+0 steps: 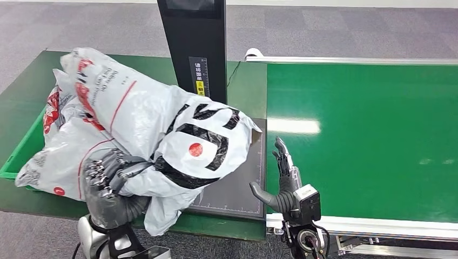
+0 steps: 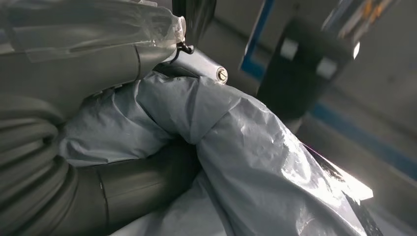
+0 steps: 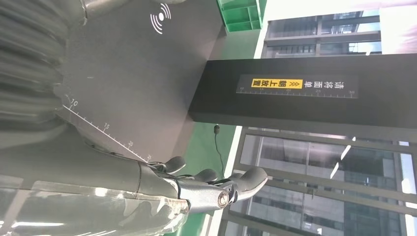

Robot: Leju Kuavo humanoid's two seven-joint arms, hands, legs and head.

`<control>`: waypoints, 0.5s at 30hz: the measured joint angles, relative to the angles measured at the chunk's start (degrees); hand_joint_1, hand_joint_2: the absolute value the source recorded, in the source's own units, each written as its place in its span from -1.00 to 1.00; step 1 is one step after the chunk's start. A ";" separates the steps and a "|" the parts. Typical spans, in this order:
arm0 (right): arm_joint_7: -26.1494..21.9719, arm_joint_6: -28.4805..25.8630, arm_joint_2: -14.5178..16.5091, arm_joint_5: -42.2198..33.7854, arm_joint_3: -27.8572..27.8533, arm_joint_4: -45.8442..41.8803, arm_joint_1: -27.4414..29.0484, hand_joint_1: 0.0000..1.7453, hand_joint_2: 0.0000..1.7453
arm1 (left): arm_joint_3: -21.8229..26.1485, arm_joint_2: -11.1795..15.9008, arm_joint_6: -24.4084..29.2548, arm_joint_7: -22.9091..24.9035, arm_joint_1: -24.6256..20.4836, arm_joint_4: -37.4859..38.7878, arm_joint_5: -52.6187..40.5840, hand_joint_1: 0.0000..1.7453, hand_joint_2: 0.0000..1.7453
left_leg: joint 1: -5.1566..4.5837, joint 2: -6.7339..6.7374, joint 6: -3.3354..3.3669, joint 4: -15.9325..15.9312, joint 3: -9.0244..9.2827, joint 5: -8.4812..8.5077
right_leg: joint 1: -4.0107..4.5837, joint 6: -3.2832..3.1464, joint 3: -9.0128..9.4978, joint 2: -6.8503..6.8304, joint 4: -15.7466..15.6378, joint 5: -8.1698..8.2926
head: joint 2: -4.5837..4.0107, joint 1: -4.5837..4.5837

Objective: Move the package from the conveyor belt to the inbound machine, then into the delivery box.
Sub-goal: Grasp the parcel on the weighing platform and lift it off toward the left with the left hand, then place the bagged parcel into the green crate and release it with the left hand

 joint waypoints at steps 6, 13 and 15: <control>-0.42 -0.56 0.37 0.26 -0.10 0.49 0.36 -1.00 1.00 | 7.45 -3.30 -0.01 -0.10 -2.05 -3.16 -4.75 1.00 1.00 | 0.00 -0.03 0.00 0.00 0.02 0.02 | 0.00 0.00 0.01 -0.01 0.00 0.01 | 0.00 -0.01; -0.47 -0.65 0.89 -0.03 0.16 1.31 0.24 -1.00 1.00 | 25.83 -5.10 -0.04 8.37 -18.88 5.63 -12.73 1.00 1.00 | 0.04 0.00 -0.10 0.00 0.06 0.19 | 0.05 -0.13 0.01 -0.01 0.06 0.12 | 0.00 -0.02; -0.34 -0.58 0.87 -0.13 0.17 1.53 0.18 -1.00 1.00 | 29.06 -3.95 -0.06 12.24 -23.05 10.10 -11.62 1.00 1.00 | 0.06 -0.01 -0.12 0.00 0.07 0.21 | 0.08 -0.14 0.01 -0.01 0.08 0.12 | 0.00 -0.01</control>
